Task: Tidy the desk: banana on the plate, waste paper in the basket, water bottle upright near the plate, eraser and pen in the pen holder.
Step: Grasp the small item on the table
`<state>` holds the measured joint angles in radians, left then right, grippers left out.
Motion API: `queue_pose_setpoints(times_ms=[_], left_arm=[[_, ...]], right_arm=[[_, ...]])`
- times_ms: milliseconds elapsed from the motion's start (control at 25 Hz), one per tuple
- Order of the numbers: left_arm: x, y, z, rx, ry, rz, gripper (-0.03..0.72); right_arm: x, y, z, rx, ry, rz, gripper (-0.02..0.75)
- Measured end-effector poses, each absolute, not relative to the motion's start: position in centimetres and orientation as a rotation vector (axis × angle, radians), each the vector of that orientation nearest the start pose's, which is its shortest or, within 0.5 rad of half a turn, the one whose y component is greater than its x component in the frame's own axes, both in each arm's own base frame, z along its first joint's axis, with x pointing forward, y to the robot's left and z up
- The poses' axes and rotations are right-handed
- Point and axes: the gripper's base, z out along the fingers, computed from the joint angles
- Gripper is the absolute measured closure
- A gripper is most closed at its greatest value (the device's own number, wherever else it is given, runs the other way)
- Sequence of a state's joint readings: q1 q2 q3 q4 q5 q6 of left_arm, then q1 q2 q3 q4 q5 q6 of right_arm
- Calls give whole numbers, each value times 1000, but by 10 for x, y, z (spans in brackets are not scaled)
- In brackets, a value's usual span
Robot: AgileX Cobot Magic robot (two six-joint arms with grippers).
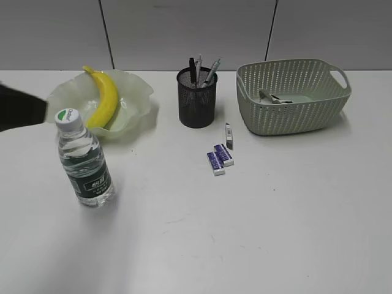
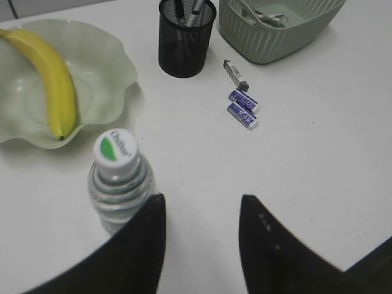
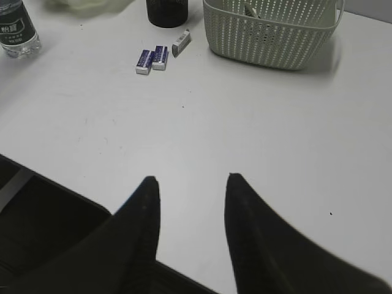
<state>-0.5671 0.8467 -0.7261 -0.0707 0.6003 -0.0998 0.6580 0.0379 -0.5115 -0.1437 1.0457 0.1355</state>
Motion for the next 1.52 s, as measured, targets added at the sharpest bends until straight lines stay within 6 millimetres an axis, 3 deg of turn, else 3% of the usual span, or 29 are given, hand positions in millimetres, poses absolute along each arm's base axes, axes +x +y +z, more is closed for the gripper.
queue_pose_setpoints(times_ms=[160,320,520,720,880,1040,1520], left_arm=[[192,-142,319,550,2284,-461,387],[232,-200,312,652,2357,-477,387],[273,-258,284,624,2563,-476,387],[311,-294,248,461,2767,-444,347],[333,-315,225,399,2856,-418,281],[346,-330,200,378,2940,-387,267],[363,-348,135,335,3115,-283,263]], right_arm=[[7,-9,283,-554,1983,313,441],[7,-9,283,-569,1978,305,442],[7,-9,283,-569,1977,305,442],[7,-9,283,-570,1977,304,442],[7,-9,283,-571,1977,304,442],[7,-9,283,-571,1977,304,442],[7,-8,283,-571,1976,304,442]])
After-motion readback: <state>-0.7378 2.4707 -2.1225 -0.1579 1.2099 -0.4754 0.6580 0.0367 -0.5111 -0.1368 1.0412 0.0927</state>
